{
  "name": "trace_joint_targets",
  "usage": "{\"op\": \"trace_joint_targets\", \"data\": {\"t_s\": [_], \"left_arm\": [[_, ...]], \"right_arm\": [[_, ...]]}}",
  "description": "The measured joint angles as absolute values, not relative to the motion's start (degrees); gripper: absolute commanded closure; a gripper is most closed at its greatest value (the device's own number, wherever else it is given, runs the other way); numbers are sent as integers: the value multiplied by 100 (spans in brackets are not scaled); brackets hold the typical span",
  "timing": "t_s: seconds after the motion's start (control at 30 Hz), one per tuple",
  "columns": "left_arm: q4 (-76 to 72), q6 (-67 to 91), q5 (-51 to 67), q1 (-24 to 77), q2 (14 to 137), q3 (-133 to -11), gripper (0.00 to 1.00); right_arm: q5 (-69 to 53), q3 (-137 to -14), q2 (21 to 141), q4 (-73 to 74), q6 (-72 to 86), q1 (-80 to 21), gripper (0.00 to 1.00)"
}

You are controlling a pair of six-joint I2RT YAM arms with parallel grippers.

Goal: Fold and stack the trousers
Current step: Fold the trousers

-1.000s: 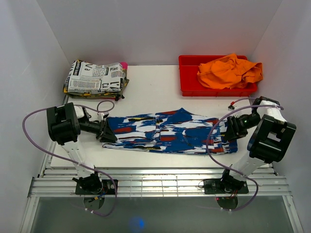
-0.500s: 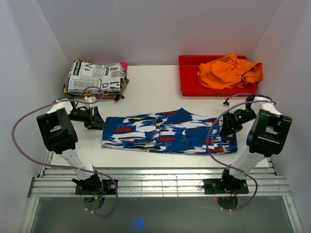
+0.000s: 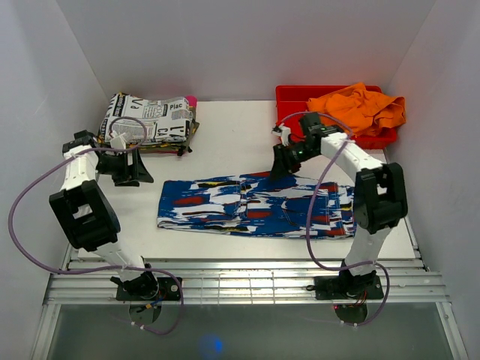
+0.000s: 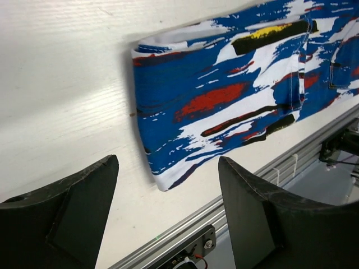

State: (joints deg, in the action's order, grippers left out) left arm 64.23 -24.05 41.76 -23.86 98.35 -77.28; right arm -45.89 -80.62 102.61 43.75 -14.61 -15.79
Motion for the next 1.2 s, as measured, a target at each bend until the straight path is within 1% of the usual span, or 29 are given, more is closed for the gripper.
{"op": "trace_joint_targets", "data": {"t_s": [0.2,0.3,0.37,0.4,0.43,0.47,0.53,0.6,0.77,0.9,0.93,1.1,1.2], "left_arm": [[6530,-2298,3968,-2471,9583,-7913,17],[6604,-2259,3924,-2471,9504,-7911,17],[6595,-2239,3911,-2471,9461,-7894,16],[6578,-2235,3909,-2471,9428,-7848,17],[6582,-2222,3907,-2471,9386,-7787,17],[6580,-2213,3903,-2480,9347,-7723,17],[6578,-2196,3898,-2493,9288,-7609,16],[6578,-2196,3896,-2504,9258,-7526,16],[6563,-2198,3894,-2521,9233,-7415,16],[6549,-2198,3896,-2536,9233,-7384,16],[6545,-2198,3896,-2539,9233,-7384,16],[6519,-2202,3889,-2541,9225,-7319,16],[6508,-2204,3870,-2543,9203,-7205,16]], "right_arm": [[-4386,-8656,11349,3573,-290,-2596,59],[-4195,-8698,11563,3413,43,-2967,59],[-4080,-8691,11594,3385,204,-3151,56],[-4029,-8683,11594,3345,279,-3221,54],[-3986,-8670,11594,3299,327,-3277,46],[-3931,-8646,11594,3247,401,-3328,40],[-3809,-8573,11601,3186,469,-3395,23],[-3656,-8449,11601,3122,543,-3424,19],[-3299,-8145,11601,3107,655,-3420,18],[-3323,-8053,11605,2985,779,-3411,20],[-3343,-8053,11631,2954,808,-3415,22],[-3651,-8219,11858,2884,941,-3391,27],[-3809,-8259,11950,2825,1026,-3404,34]]}}
